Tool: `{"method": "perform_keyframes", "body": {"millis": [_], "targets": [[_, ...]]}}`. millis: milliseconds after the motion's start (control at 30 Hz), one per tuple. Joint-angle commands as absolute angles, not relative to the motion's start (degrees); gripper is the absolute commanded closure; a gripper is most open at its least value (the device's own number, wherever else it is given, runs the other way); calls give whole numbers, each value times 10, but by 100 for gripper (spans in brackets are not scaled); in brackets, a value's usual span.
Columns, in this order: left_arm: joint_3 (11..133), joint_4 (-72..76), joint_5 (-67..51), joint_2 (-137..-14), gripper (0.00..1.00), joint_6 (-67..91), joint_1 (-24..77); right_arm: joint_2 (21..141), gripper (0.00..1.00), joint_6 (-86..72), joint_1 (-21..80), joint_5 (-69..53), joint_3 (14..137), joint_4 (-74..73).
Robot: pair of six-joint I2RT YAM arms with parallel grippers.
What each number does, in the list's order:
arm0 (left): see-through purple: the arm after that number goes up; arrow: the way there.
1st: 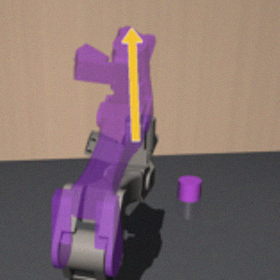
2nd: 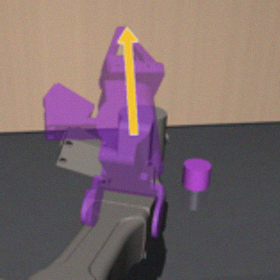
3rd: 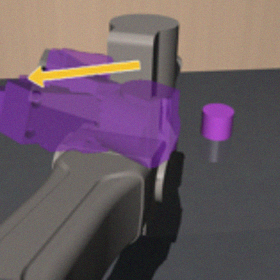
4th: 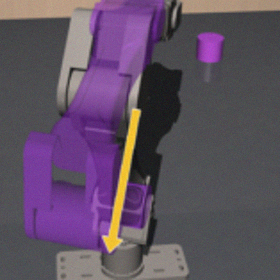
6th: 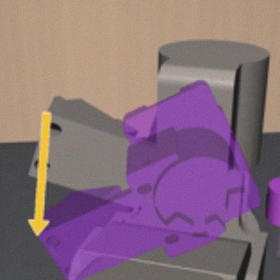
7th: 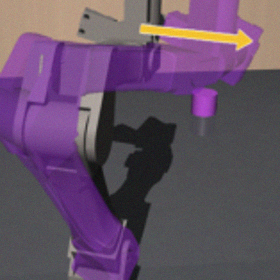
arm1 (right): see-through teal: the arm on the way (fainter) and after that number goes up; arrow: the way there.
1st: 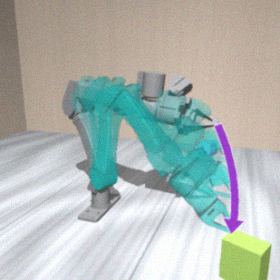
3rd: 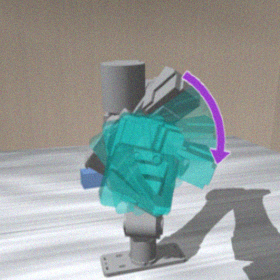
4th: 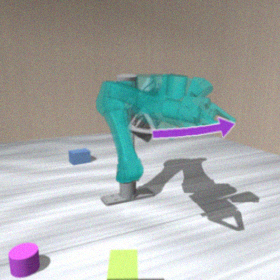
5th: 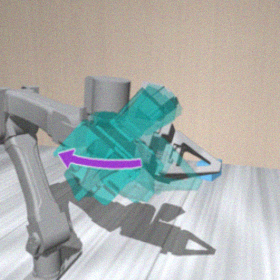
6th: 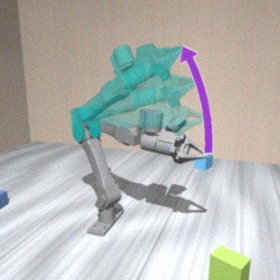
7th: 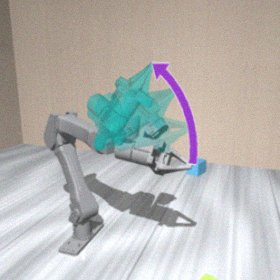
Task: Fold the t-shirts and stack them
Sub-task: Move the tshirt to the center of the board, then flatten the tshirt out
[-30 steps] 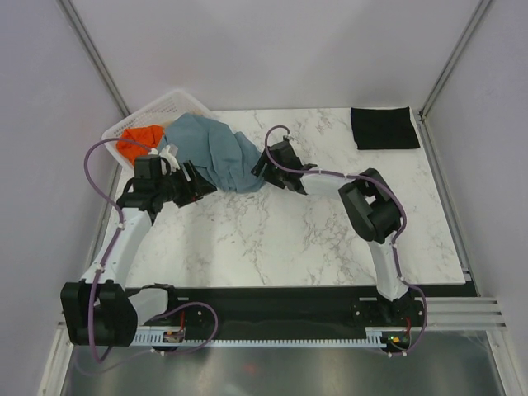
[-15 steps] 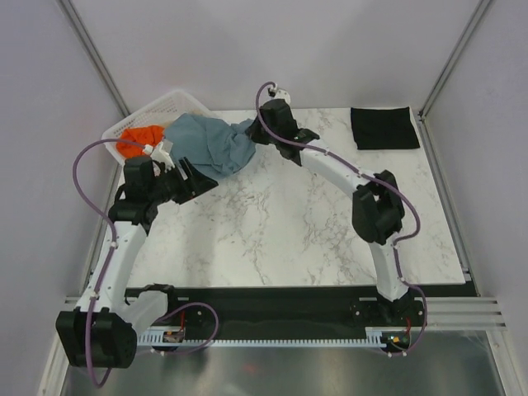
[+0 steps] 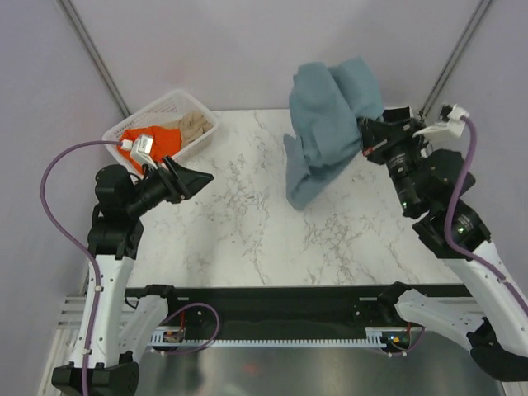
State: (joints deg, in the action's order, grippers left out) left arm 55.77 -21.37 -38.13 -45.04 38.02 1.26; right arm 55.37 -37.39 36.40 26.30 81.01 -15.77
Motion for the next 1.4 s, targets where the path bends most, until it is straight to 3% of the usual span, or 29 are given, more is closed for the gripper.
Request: {"method": "perform_keyframes", "body": {"millis": [0,67,167,333,433,467,533,567,667,800,1000,1367], "targets": [[518,-262,-428,-454,34,375,14,547,100,-405,366,275,634,-241],[501,-290,-438,-459,39,352,18,515,100,-416,366,261,549,-239],[474,-310,-383,-466,39,329,57,509,100,-426,365,224,443,-202],[465,-305,-257,-507,33,353,224,599,97,-402,366,102,399,-156],[474,-281,-253,-531,32,369,264,654,83,-362,371,13,437,-170],[476,-275,-254,-534,32,371,268,650,71,-353,370,11,453,-199],[474,-250,-250,-543,32,376,277,630,57,-331,369,52,474,-251],[469,-232,-250,-548,32,381,281,607,45,-328,364,115,493,-303],[453,-150,-250,-592,31,401,291,576,35,-324,310,169,519,-360],[497,-79,-258,-720,31,409,340,591,33,-329,207,146,523,-368],[705,-76,-323,-966,30,371,371,685,37,-338,97,161,525,-338],[873,-75,-412,-1172,26,361,395,844,32,-300,-52,73,547,-249]]}}
